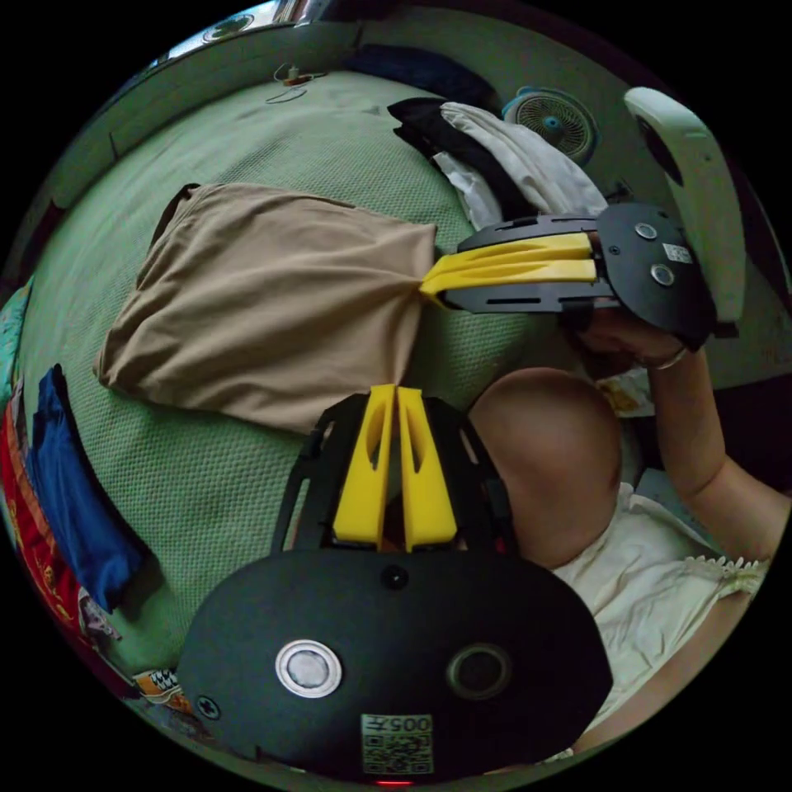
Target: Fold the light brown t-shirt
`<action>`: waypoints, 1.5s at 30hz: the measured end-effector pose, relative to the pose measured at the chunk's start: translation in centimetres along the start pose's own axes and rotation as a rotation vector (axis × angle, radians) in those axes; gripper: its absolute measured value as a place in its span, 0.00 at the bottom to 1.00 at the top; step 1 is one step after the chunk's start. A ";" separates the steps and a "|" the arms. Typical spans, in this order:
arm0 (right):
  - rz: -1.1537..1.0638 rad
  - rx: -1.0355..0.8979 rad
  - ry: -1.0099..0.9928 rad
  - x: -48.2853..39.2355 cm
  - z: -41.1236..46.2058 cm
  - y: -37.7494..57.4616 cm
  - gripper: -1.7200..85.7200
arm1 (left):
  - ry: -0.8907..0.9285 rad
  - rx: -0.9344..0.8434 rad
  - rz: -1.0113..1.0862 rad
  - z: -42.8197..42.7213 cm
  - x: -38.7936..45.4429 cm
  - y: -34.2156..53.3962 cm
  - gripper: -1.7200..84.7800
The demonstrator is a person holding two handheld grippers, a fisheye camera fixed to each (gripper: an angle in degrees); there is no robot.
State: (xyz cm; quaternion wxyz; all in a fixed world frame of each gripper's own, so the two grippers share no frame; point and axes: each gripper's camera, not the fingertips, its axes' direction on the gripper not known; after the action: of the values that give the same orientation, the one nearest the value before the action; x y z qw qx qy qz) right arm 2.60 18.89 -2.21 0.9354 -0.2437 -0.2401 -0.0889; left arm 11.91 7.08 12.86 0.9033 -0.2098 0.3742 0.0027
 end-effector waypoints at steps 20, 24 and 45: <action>0.179 -0.083 -0.084 5.4 -0.7 -3.1 0.01 | 0.040 0.183 -0.350 -6.6 -13.9 -2.0 0.01; 0.270 0.022 -0.168 8.2 -3.1 -6.7 0.05 | 0.023 0.201 -0.410 -7.6 -16.2 -3.0 0.01; 0.316 -0.097 -0.025 13.1 6.9 -31.9 0.13 | 0.020 0.085 -0.587 -7.5 -23.9 -9.5 0.01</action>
State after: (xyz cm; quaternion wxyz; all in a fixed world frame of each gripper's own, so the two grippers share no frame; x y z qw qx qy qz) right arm 2.12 -5.92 22.75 0.9218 -0.3246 -0.2059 0.0508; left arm -8.84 -0.83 27.86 0.8698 -0.2708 0.3061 -0.2764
